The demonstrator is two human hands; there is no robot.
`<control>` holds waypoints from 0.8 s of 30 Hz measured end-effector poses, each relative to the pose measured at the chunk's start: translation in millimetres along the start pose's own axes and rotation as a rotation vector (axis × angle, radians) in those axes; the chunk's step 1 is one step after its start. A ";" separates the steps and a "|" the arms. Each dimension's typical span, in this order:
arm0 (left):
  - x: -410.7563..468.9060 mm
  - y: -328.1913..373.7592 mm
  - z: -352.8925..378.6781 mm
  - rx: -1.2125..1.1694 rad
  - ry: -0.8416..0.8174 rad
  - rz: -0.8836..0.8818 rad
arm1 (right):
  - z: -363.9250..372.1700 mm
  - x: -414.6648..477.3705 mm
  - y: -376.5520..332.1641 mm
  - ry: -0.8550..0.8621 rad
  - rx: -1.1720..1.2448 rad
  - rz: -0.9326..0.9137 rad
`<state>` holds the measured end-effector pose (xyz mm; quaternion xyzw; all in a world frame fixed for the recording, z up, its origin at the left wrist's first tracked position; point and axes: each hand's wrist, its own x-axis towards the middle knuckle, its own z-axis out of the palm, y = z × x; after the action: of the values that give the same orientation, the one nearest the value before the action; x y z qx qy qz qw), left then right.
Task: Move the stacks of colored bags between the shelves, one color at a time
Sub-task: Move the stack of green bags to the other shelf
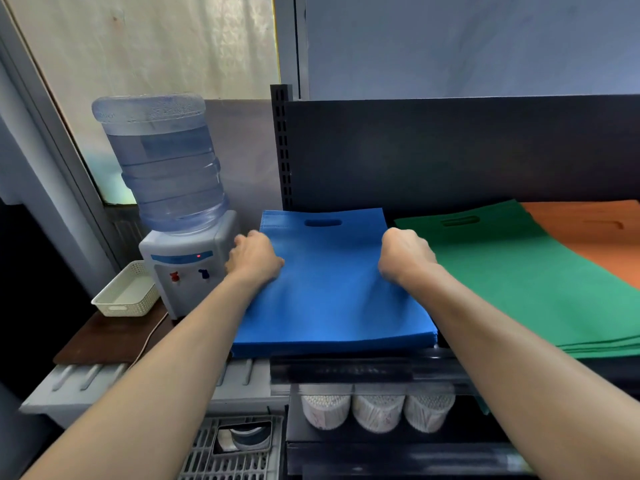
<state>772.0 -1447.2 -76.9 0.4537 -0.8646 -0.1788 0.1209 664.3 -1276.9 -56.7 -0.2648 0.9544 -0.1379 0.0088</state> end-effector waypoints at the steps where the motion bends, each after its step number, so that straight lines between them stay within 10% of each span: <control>1: -3.2 9.6 -1.5 0.021 0.039 0.025 | -3.5 -1.2 0.8 0.023 -0.001 0.001; 12: -55.4 139.6 22.4 -0.260 -0.216 0.516 | -36.2 -2.3 92.7 0.147 0.059 0.232; 24: -88.9 218.3 76.3 0.026 -0.372 0.299 | -56.9 24.0 229.9 -0.022 0.046 0.289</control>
<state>631.5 -1243.9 -58.9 0.2815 -0.9318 -0.2282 -0.0216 522.9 -1085.4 -62.2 -0.1257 0.9790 -0.1541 0.0453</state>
